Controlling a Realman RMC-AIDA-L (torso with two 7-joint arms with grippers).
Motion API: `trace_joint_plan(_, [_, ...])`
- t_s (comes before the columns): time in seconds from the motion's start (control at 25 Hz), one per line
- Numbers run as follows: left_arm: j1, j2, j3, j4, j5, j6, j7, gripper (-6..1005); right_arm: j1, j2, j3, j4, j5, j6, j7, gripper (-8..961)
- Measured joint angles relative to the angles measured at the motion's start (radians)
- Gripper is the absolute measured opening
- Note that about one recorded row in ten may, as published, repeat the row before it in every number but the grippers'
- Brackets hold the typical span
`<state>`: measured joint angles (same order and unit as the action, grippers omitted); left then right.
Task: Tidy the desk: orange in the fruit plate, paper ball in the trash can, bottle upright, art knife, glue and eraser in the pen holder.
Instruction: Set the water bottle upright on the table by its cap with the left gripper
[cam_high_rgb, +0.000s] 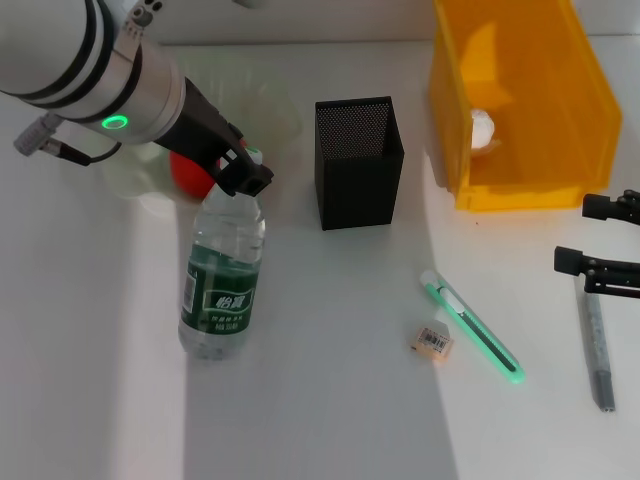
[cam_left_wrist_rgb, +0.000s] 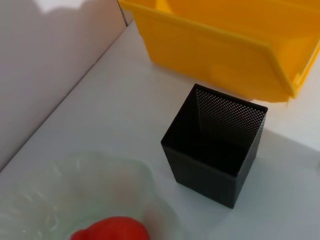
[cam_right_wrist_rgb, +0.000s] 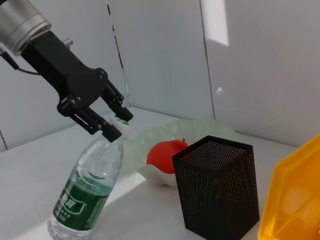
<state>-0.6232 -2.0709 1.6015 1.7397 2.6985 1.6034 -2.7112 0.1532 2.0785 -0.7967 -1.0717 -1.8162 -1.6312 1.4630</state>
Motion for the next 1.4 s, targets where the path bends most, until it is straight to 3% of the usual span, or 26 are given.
trace_joint_plan(1.4, [0.000, 0.001, -0.039, 0.066, 0.063, 0.047, 0.015, 460, 0.002, 0.000, -0.002, -0.030, 0.000, -0.014, 0.028, 839])
